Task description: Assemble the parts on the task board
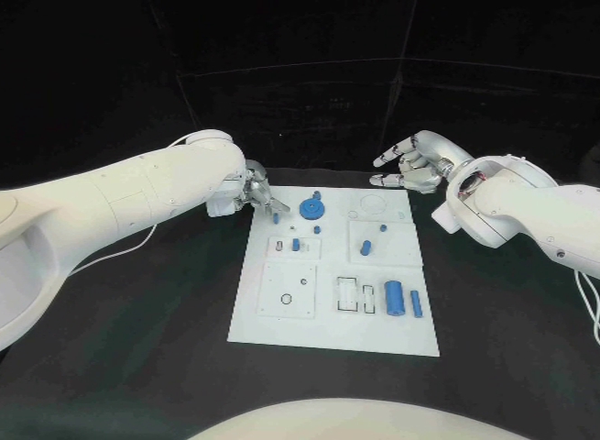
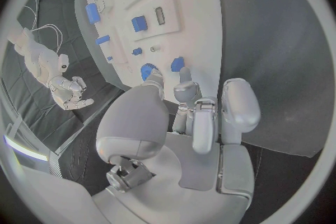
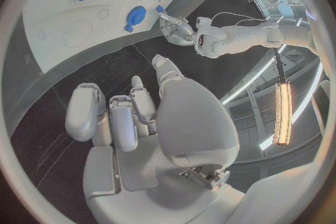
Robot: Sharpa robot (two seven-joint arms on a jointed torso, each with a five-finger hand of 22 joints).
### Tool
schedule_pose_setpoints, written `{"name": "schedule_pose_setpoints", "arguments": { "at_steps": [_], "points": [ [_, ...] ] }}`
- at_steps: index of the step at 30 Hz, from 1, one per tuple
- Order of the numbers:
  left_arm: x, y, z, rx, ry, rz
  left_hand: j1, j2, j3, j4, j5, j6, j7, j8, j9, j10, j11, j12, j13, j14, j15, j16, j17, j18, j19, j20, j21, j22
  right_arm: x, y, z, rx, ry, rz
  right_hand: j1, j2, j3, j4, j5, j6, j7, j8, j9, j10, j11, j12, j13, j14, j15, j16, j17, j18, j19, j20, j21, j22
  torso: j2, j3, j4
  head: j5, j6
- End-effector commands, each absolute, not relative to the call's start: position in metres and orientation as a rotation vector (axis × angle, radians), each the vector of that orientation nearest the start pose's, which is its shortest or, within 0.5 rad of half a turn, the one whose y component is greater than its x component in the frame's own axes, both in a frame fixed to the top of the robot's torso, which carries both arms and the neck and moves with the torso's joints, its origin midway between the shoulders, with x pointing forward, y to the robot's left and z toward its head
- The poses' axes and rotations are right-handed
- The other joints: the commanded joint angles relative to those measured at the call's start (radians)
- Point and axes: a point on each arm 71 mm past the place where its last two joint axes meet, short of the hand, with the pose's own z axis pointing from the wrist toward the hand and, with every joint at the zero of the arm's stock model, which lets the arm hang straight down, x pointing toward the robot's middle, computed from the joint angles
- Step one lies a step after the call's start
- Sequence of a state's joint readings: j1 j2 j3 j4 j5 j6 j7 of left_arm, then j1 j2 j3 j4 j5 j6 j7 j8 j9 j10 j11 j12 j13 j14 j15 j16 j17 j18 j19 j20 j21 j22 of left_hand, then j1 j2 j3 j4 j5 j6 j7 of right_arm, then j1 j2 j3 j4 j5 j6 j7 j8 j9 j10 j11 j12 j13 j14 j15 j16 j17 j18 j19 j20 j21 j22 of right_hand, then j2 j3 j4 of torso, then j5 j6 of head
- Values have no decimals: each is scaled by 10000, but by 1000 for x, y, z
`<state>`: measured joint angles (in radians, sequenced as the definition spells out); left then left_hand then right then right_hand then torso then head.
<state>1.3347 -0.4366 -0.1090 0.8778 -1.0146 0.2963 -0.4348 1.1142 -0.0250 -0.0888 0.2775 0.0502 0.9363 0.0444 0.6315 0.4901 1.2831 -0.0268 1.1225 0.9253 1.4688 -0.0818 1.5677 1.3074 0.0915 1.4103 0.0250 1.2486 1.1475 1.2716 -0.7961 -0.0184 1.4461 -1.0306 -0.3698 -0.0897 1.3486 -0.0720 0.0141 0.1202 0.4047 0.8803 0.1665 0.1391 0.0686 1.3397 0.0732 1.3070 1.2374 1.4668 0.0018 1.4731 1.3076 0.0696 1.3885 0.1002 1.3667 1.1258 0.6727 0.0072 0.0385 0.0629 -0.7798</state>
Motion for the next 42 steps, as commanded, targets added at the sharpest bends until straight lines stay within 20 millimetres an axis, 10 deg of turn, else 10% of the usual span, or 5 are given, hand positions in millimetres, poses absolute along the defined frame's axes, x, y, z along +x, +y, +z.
{"name": "schedule_pose_setpoints", "arguments": {
  "at_steps": [1,42],
  "points": [
    [587,195,-207,-2221,23509,-2632,97,0,17,-69,-21,64,-40,66,-15,40,-28,-1,12,1020,-70,31,2634,0,35,-40,52,19,518,-205,-146,2651,16379,8270,51,6,53,3,-2,-64,-16,12,-9,-50,17,-39,0,602,-67,-26,666,162,-82,-13,-35,-1,-1,-1,-5,9,-28],
    [587,193,-215,-2523,23237,-2660,476,369,78,-195,-19,69,-41,93,-49,45,-30,-4,1,1020,-71,31,2634,7,25,-44,13,-1,518,-203,-146,2638,16412,8327,82,17,70,-12,-7,-63,-16,19,-6,-42,17,-30,9,603,-67,-27,668,160,-76,-12,-34,6,-1,-2,14,-82,-78]
  ]
}}
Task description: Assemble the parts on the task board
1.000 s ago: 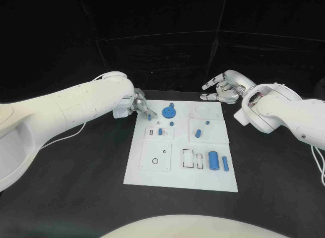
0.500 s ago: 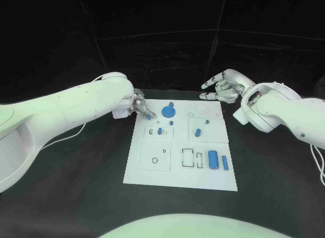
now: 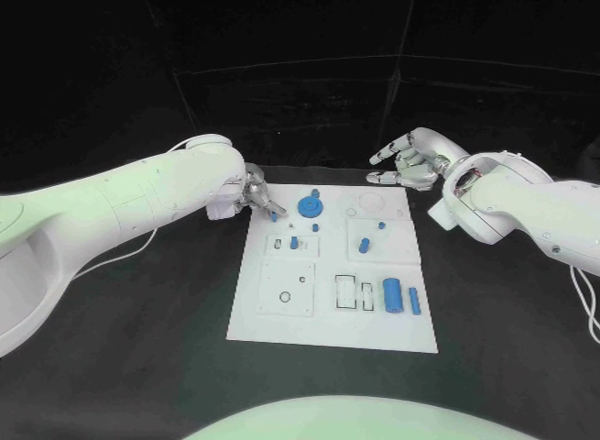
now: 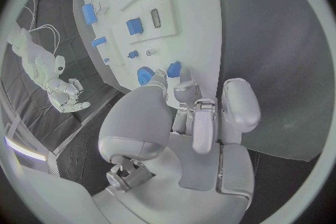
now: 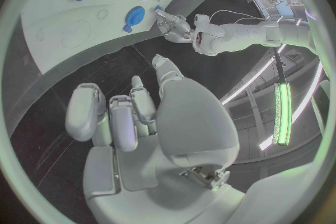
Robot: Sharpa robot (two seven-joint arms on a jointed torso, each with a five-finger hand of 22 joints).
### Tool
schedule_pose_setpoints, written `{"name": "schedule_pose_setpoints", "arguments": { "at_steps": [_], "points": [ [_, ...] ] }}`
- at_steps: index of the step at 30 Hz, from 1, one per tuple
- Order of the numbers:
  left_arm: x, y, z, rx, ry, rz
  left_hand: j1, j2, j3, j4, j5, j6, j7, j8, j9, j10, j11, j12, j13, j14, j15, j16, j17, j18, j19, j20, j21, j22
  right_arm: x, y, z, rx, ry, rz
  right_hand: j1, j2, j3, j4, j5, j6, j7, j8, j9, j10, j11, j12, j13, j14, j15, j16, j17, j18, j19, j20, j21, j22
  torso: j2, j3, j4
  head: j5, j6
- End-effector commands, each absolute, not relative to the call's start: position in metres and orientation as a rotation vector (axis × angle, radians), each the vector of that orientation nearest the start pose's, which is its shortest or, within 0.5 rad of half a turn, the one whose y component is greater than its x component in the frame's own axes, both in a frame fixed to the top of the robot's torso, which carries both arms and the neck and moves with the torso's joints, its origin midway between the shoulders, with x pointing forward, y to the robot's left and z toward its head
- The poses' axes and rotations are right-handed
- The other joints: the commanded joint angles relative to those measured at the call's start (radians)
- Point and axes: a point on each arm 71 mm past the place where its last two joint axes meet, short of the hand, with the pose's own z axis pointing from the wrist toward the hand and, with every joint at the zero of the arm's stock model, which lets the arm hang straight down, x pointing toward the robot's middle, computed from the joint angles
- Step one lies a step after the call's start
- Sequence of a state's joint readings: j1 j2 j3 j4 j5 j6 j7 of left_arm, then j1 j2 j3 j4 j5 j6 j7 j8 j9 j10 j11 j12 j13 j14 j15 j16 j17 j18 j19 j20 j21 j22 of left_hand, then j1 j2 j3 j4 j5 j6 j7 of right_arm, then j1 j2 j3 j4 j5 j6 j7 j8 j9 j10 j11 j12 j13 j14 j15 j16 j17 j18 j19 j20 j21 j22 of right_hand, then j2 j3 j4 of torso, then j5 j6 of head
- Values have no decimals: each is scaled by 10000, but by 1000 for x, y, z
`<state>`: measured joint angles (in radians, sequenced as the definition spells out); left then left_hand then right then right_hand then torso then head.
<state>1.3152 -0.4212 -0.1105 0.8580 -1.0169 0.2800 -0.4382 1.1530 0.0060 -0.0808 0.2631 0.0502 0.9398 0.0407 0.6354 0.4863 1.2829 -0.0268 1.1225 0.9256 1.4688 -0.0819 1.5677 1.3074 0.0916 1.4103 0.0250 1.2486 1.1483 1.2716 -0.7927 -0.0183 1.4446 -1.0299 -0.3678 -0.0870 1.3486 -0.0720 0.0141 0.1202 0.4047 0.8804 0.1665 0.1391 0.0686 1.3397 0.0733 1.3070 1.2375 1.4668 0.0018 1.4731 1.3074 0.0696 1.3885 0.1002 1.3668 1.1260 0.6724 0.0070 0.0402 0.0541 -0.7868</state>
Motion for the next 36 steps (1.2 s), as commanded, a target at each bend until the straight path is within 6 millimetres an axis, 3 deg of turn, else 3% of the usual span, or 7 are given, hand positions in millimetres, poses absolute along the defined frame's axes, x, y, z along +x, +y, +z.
{"name": "schedule_pose_setpoints", "arguments": {
  "at_steps": [1,8,10,12,18,26,36],
  "points": [
    [587,193,-215,-2525,23240,-2664,91,60,-1,-53,-19,34,-4,54,-10,44,-30,-7,-7,1020,-71,31,2634,7,25,-44,12,-10,518,-203,-146,2639,16413,8328,82,17,70,-12,-7,-63,-16,19,-6,-43,16,-31,8,603,-67,-27,670,160,-77,-12,-35,4,3,1,-1,3,-15],
    [587,192,-215,-2533,23236,-2713,385,220,82,-235,-20,21,-3,73,-21,23,-26,-34,-45,1020,-70,31,2634,10,18,-43,-11,-20,519,-202,-147,2631,16447,8338,83,32,79,-7,9,-50,-18,32,-1,-34,16,-22,16,607,-67,-23,681,159,-73,-12,-35,8,-2,-5,3,-4,-36],
    [587,192,-215,-2512,23260,-2729,809,456,298,-499,-18,-3,-18,82,-26,0,-44,-58,-72,1020,-72,31,2634,11,12,-43,-23,-23,519,-202,-147,2625,16465,8341,87,45,87,-6,25,-38,-20,42,2,-30,13,-18,19,606,-68,-27,676,159,-71,-12,-34,10,-4,0,5,-3,-37],
    [587,191,-216,-2518,23305,-2782,994,531,393,-619,-20,-23,-31,78,-31,-10,-53,-68,-81,1020,-79,31,2634,12,9,-47,-29,-25,519,-202,-147,2621,16483,8342,93,53,95,-6,40,-28,-22,51,5,-22,11,-10,28,607,-69,-27,677,159,-71,-12,-36,7,3,3,9,0,-47],
    [586,191,-215,-2709,23284,-3119,2515,1111,1359,-1629,-22,-229,-116,-27,-92,-148,-144,-247,-233,1020,-141,31,2634,32,-47,-98,-123,-106,519,-202,-147,2609,16520,8335,102,65,108,-8,67,-11,-26,67,9,-30,7,-19,14,602,-71,-41,653,168,-89,-13,-59,-38,2,4,13,1,-58],
    [585,194,-214,-2841,23103,-3326,2610,1135,1522,-1755,-33,-252,-71,-30,-93,-169,-102,-301,-282,1020,-110,31,2634,26,-62,-95,-145,-118,520,-204,-148,2632,16543,8280,105,70,113,-8,79,-2,-28,74,12,-32,6,-21,11,602,-72,-45,648,169,-92,-14,-64,-46,2,5,8,1,-79],
    [581,202,-210,-3248,22658,-3459,2599,1138,1587,-1795,-33,-208,-64,9,-74,-87,-93,-221,-180,1020,-99,31,2634,26,-66,-90,-156,-124,521,-208,-148,2708,16536,8194,107,72,116,-8,88,5,-30,80,13,-29,5,-19,13,598,-73,-54,632,171,-96,-14,-69,-55,-18,10,47,-54,-55]
  ]
}}
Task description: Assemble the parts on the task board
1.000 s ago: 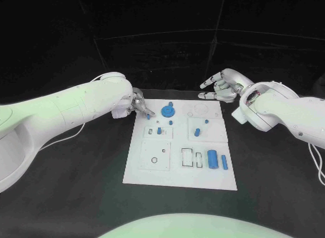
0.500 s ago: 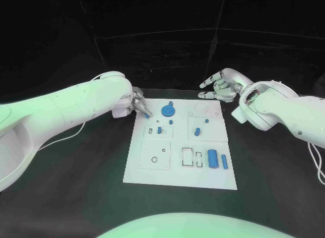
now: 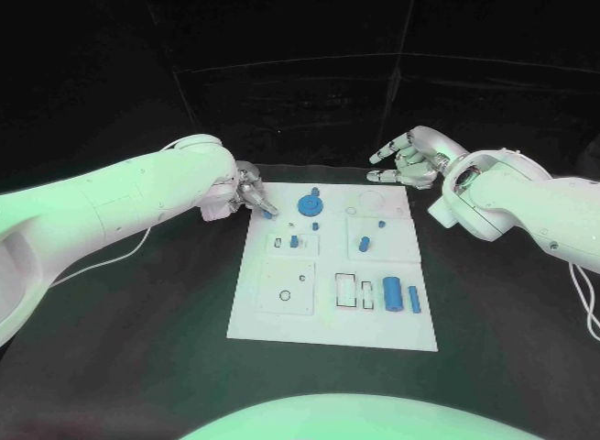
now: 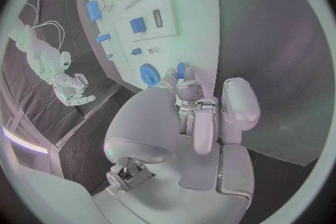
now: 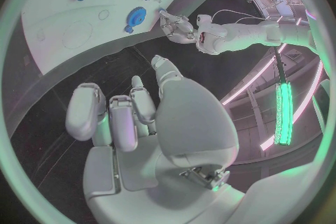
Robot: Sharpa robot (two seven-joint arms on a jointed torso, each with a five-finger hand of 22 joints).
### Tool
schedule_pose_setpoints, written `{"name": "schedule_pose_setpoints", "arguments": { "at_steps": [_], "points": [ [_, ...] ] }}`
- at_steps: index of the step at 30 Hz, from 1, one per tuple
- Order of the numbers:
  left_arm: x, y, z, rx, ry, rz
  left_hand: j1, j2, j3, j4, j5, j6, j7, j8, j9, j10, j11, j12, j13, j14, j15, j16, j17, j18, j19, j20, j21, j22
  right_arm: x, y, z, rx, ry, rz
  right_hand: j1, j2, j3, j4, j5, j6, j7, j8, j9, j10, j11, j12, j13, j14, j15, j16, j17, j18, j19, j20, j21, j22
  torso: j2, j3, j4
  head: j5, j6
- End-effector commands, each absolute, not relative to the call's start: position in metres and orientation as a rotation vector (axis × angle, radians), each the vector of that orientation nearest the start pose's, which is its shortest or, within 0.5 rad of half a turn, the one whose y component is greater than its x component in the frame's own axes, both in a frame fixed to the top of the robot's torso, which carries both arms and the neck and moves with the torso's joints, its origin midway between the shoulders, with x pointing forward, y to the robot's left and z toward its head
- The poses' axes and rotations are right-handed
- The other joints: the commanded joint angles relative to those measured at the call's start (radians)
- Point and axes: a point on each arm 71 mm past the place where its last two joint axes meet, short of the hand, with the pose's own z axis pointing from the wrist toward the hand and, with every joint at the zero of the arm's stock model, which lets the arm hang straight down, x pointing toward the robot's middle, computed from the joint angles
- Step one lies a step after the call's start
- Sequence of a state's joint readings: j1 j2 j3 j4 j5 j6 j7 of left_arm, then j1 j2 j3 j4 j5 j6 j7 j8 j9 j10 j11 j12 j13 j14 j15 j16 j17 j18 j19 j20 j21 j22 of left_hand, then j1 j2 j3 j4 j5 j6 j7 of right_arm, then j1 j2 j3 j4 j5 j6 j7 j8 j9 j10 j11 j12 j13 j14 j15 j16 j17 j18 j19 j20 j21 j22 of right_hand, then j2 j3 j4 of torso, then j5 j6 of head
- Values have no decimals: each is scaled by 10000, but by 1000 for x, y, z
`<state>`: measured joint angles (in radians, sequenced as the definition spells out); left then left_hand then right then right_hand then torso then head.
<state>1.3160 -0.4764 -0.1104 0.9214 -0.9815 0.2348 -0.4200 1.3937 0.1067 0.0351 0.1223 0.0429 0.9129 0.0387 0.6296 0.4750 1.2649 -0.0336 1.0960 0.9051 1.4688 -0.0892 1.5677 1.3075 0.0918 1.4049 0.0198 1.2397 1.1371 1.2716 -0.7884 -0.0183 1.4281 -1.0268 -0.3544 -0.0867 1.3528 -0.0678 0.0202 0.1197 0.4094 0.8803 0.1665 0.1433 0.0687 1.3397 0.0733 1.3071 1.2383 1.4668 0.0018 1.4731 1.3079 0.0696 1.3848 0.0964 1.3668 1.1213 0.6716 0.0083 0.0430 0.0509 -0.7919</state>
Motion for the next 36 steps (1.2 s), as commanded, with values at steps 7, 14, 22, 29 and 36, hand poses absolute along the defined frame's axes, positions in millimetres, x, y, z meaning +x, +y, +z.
{"name": "schedule_pose_setpoints", "arguments": {
  "at_steps": [7,14,22,29,36],
  "points": [
    [566,200,-204,-3251,22179,-3903,168,133,480,-412,40,90,-49,105,60,171,-28,121,118,1020,-24,31,2633,19,1,-36,-51,12,522,-210,-148,2761,16531,8145,58,28,54,1,47,14,-31,47,15,-30,4,-19,3,595,-74,-63,612,173,-64,22,-77,-22,1,-2,11,26,25],
    [544,194,-204,-3231,21791,-4477,145,107,508,-434,39,107,-58,137,81,200,-33,136,125,1020,-26,31,2633,13,18,-36,-27,45,520,-210,-148,2786,16555,8135,48,48,62,13,58,23,-33,57,17,-29,2,-20,1,595,-75,-65,611,173,-63,21,-78,-21,-7,-10,4,90,7],
    [527,193,-211,-3088,21920,-4507,136,91,533,-453,39,115,-65,157,94,225,-39,155,144,1020,-29,31,2633,14,23,-37,-24,49,521,-210,-149,2793,16572,8120,46,57,66,17,61,26,-33,60,17,-27,2,-18,3,593,-76,-69,603,173,-64,21,-80,-24,-15,-12,-5,167,-14],
    [518,191,-216,-2807,22300,-4335,137,77,573,-485,40,116,-73,176,108,249,-48,171,161,1020,-36,31,2633,17,27,-41,-28,45,521,-210,-149,2782,16592,8126,41,66,69,23,62,29,-34,63,18,-22,2,-13,9,593,-77,-71,601,174,-65,20,-81,-25,3,-20,-29,194,-48],
    [513,190,-221,-2502,22677,-4196,137,73,581,-492,39,115,-75,180,111,253,-49,175,165,1020,-38,31,2633,15,32,-42,-21,55,520,-210,-149,2764,16593,8149,-7,87,66,61,19,46,-37,85,21,-20,-1,-13,3,593,-79,-75,600,174,-65,17,-87,-31,-1,-15,-22,246,-62]
  ]
}}
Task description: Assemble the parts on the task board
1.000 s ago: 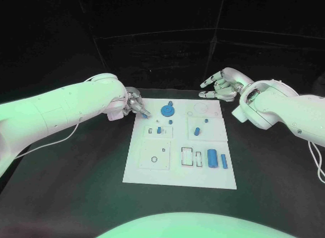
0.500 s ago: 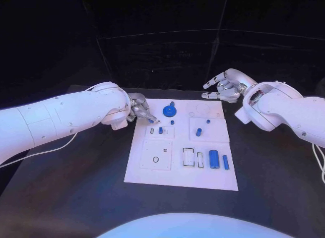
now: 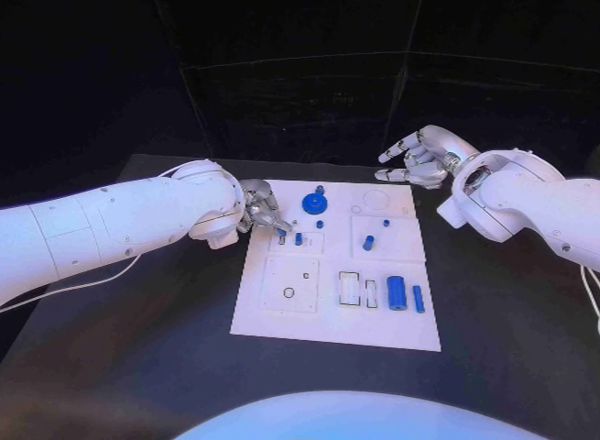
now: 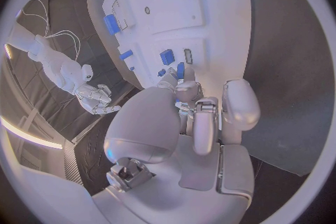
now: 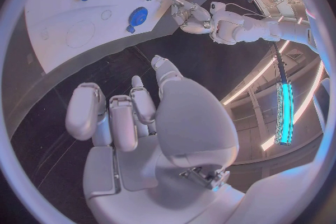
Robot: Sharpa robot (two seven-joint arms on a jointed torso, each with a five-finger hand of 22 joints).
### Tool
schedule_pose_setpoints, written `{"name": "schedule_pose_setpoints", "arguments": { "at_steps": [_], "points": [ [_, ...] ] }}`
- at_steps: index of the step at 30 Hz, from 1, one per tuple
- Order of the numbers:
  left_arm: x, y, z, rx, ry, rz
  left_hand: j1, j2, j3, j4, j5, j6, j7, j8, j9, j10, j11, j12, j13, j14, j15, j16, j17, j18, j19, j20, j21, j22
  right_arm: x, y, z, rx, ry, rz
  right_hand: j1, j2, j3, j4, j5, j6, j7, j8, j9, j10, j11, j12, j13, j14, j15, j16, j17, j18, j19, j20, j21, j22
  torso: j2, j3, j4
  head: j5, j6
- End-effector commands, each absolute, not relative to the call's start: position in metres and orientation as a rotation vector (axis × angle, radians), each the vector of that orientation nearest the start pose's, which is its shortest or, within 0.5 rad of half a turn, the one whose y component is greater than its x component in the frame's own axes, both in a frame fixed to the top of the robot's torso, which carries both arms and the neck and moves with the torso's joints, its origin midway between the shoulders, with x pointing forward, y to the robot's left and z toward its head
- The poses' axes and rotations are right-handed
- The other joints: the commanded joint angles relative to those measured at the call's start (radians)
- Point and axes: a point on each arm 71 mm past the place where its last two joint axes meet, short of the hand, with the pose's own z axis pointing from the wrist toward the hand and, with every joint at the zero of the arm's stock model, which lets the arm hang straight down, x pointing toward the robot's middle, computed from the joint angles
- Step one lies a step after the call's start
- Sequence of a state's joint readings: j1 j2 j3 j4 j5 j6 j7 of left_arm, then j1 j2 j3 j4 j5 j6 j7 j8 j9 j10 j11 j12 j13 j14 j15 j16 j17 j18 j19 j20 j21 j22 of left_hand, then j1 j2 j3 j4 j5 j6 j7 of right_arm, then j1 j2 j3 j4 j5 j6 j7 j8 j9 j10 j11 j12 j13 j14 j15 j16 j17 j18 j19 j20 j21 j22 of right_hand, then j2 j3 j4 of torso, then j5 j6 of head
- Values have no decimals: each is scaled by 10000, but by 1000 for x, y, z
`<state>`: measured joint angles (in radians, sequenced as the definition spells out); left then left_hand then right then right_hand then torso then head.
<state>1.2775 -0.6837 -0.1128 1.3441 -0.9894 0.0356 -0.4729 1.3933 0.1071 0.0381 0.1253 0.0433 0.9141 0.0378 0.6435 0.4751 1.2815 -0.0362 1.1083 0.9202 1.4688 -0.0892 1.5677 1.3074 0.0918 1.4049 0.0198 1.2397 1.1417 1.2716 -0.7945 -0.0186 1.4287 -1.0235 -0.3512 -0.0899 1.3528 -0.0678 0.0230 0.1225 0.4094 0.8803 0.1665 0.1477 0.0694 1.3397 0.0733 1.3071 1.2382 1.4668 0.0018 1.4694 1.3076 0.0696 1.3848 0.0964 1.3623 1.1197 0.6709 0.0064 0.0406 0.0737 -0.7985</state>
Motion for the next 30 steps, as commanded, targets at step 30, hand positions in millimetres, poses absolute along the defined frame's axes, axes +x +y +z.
{"name": "schedule_pose_setpoints", "arguments": {
  "at_steps": [30],
  "points": [
    [511,191,-228,-2067,23188,-3827,129,14,608,-580,36,99,-76,70,133,117,-34,75,42,1020,-48,31,2634,15,42,-47,-17,16,520,-209,-149,2743,16642,8219,-68,56,4,68,-58,49,-41,59,12,-18,-3,-10,-2,595,-82,-43,602,173,-62,14,-46,-14,25,-10,-53,216,9]
  ]
}}
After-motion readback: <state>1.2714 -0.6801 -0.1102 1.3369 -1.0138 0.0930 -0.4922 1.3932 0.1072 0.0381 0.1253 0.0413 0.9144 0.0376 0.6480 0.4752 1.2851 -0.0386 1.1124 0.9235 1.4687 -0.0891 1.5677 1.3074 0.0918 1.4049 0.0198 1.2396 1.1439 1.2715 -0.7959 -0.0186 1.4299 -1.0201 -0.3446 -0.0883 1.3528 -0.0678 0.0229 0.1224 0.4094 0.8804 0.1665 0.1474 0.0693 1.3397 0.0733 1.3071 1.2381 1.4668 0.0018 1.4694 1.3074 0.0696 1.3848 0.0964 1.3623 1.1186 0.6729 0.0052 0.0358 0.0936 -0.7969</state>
